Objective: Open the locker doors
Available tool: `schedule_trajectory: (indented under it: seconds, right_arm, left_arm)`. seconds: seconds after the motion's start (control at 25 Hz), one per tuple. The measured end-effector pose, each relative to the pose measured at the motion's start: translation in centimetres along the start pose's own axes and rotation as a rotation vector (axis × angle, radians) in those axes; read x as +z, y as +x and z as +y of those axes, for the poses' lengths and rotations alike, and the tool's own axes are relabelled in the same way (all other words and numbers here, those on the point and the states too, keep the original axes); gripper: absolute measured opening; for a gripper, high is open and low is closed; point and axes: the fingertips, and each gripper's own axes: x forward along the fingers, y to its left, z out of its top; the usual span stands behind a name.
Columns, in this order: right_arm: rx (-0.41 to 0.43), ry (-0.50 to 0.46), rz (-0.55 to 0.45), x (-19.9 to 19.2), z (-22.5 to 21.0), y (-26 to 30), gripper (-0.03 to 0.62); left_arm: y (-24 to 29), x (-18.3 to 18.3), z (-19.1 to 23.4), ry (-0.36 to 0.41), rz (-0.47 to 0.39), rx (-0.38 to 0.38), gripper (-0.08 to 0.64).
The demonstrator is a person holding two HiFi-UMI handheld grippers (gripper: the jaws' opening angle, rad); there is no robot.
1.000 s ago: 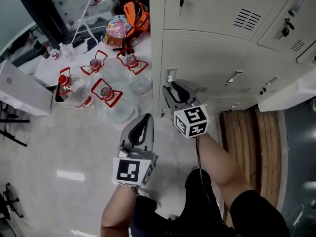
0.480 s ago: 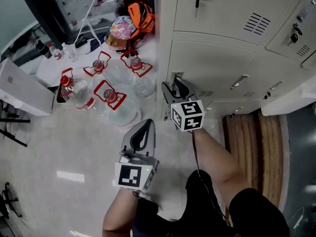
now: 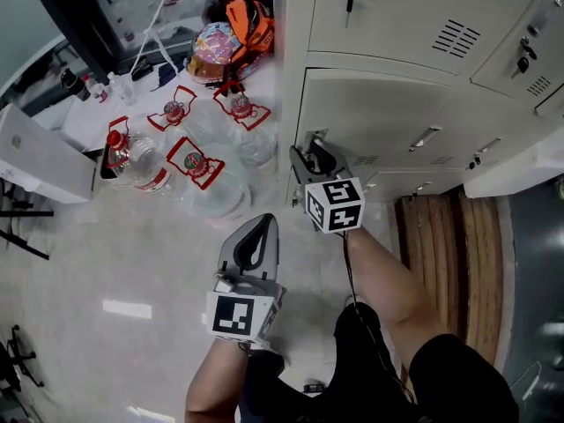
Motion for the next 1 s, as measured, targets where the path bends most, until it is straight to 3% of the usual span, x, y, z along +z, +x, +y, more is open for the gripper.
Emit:
schedule_trajectory:
  seconds: [0.56,0.76,1.0]
  right_arm:
    - [-0.131,-0.003,0.073,-1.8,1.0,-6.7,0.112]
    - [-0.114,-0.035,0.097,-2.4,1.2,-9.4,0.115]
    - [-0.080,-0.103,0.121,-3.3,0.9,-13.5,0.117]
  left_arm:
    - [-4.5,1.4,-2.5,-0.042,0.089,-0.045,-0.002]
    - [-5.6,1.5,-3.9,-0.047,0.114,-0.087,-0.002]
    - [-5.7,1.7,-6.6,-0.052,0.127,-0.198,-0.002]
